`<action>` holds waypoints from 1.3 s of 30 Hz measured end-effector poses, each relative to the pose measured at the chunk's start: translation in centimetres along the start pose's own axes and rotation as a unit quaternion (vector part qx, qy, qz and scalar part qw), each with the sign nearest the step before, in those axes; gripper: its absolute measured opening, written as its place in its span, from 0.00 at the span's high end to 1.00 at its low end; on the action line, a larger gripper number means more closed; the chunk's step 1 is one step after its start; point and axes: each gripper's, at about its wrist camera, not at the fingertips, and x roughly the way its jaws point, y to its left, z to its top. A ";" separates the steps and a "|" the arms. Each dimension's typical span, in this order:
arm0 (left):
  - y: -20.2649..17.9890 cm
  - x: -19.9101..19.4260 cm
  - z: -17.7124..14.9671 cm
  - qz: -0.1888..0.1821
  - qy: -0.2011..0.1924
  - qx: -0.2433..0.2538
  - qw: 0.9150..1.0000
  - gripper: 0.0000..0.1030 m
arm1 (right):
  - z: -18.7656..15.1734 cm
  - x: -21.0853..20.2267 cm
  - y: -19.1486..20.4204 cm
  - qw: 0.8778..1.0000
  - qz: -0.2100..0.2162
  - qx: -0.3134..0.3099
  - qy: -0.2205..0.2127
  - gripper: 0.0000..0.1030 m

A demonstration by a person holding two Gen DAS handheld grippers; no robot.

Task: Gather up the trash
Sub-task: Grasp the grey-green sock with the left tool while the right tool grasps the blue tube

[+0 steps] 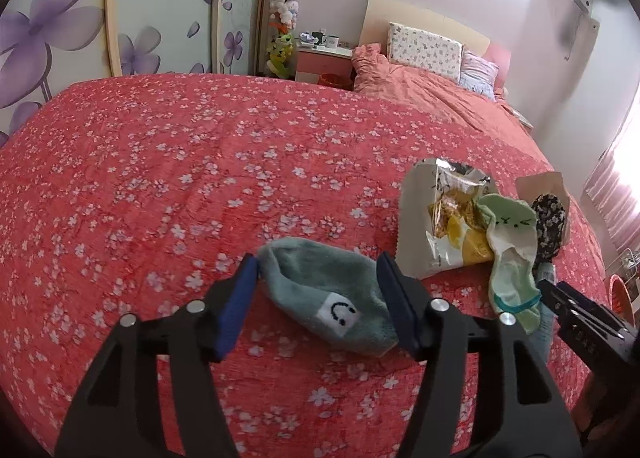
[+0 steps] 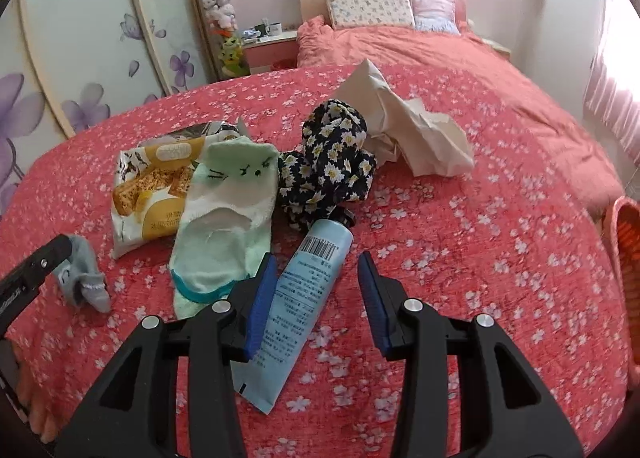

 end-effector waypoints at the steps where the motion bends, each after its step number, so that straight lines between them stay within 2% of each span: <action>1: -0.1 0.3 -0.2 0.003 0.003 -0.001 1.000 0.40 | 0.0 -0.1 -0.2 1.000 0.006 0.003 0.002 0.60; 4: 0.1 1.2 -0.6 0.002 0.020 -0.012 1.000 0.39 | -0.2 0.1 -0.8 0.999 0.025 0.038 0.018 0.60; 8: 0.7 1.3 -0.7 -0.008 0.020 -0.034 0.999 0.38 | -0.6 0.5 0.7 1.000 -0.002 -0.005 0.017 0.60; 11: 1.2 1.2 -0.8 -0.013 0.019 -0.038 0.999 0.38 | -1.2 0.1 0.1 0.999 -0.010 -0.034 0.010 0.72; 16: 1.1 1.2 -0.9 -0.011 0.021 -0.032 0.999 0.38 | -1.5 -0.7 -4.3 1.000 -0.025 -0.004 0.007 0.71; 18: 1.0 1.2 -0.8 -0.012 0.021 -0.033 0.999 0.38 | -1.5 -0.8 -5.8 1.000 -0.011 0.011 0.008 0.71; 25: 0.7 1.4 -0.7 -0.002 0.024 -0.026 0.999 0.38 | -0.7 -0.2 -5.9 1.000 -0.002 0.019 0.004 0.71; 31: 0.7 1.6 -0.5 -0.004 0.024 -0.028 0.999 0.38 | -0.6 -0.1 -5.9 1.000 -0.019 0.017 0.006 0.73; 37: 0.5 1.7 -0.5 0.005 0.027 -0.011 1.000 0.35 | -0.6 -0.1 -6.1 1.000 -0.020 0.015 0.006 0.73; 39: 0.1 1.8 -0.5 0.013 0.035 -0.005 0.999 0.30 | -0.6 0.0 -6.2 1.000 -0.020 0.015 0.006 0.73</action>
